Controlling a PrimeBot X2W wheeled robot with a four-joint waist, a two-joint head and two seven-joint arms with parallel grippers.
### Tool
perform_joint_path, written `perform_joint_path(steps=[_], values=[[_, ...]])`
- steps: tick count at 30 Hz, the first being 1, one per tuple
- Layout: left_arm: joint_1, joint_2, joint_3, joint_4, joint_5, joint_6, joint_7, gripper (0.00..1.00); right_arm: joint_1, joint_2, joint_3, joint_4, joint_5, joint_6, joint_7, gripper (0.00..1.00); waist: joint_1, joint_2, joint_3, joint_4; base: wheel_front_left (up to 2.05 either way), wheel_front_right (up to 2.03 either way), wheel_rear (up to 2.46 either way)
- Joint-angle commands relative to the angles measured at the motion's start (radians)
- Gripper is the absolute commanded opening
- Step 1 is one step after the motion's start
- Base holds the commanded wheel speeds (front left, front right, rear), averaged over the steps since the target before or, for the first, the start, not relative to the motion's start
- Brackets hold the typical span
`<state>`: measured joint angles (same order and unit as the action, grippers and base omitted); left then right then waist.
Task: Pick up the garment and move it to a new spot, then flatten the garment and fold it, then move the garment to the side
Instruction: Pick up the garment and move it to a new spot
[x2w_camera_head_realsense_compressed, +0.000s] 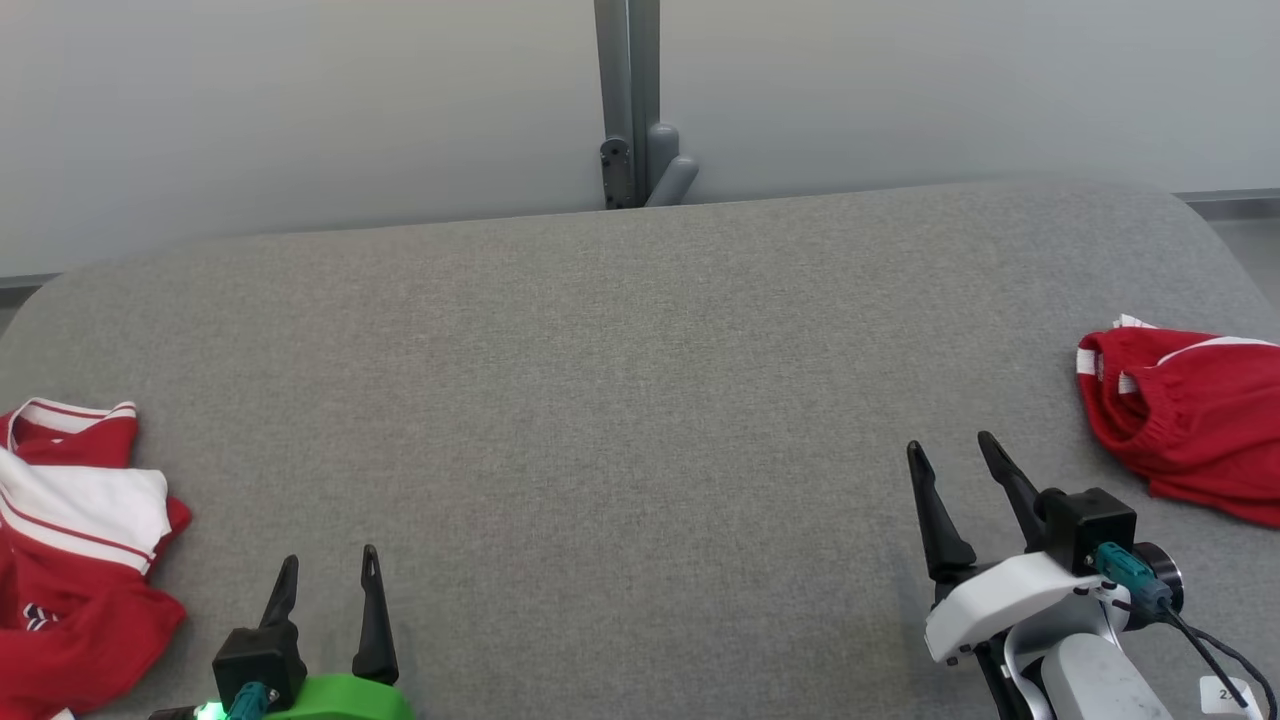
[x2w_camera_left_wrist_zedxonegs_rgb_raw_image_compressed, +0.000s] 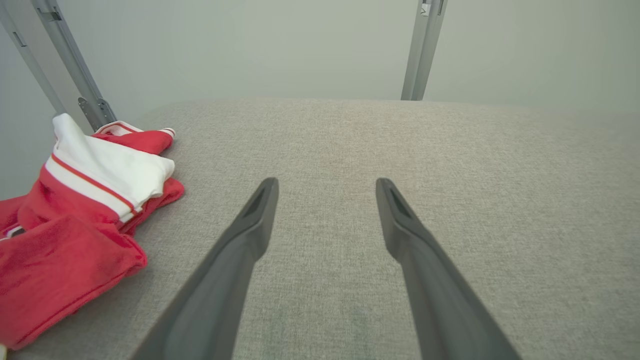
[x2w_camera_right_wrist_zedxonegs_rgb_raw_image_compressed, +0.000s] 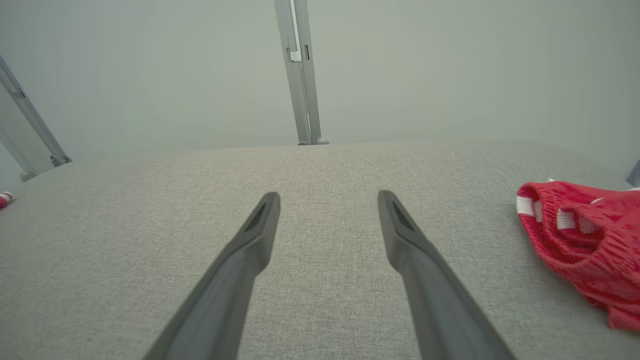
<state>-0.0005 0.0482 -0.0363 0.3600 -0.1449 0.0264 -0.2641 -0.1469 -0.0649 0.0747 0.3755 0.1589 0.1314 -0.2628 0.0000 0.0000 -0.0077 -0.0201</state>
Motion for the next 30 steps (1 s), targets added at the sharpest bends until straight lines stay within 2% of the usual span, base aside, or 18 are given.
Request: perform_joint_path(steps=[1,6,17,20,25,27,30], values=[[0.003,0.004,0.000,0.001,-0.007,0.006,0.000,1.00,0.008,0.002,0.003,-0.007,0.003,-0.001,-0.003,1.00,0.0000,0.0000,0.010,0.024,0.00,0.00,0.00],[-0.017,0.005,-0.005,0.010,-0.013,0.011,0.000,1.00,0.016,0.002,0.013,-0.014,0.008,-0.001,-0.003,1.00,0.0000,0.0000,0.029,0.120,0.00,0.00,0.00],[0.010,0.004,0.035,0.017,-0.012,0.010,0.000,1.00,-0.008,-0.009,0.081,-0.010,0.031,-0.001,-0.003,1.00,0.0000,0.0000,0.055,0.407,0.00,0.00,0.00],[0.021,0.004,0.054,0.018,-0.024,0.009,0.000,1.00,-0.011,-0.007,0.099,-0.008,0.034,-0.001,-0.003,1.00,0.0000,0.0000,0.052,0.466,0.00,0.00,0.00],[0.030,0.004,0.065,0.024,-0.028,-0.005,0.000,1.00,-0.007,-0.001,0.110,-0.011,0.043,-0.001,-0.003,1.00,0.0000,0.0000,0.043,0.524,0.00,0.00,0.00],[0.024,0.004,0.069,0.027,-0.035,-0.010,0.000,1.00,-0.010,0.000,0.115,-0.012,0.045,-0.001,-0.003,1.00,0.0000,0.0000,0.046,0.530,0.00,0.00,0.00],[-0.004,0.004,0.069,0.059,-0.084,-0.039,0.000,1.00,-0.020,-0.004,0.126,-0.019,0.049,-0.001,-0.003,1.00,0.0000,0.0000,0.060,0.522,0.00,0.00,0.00]])
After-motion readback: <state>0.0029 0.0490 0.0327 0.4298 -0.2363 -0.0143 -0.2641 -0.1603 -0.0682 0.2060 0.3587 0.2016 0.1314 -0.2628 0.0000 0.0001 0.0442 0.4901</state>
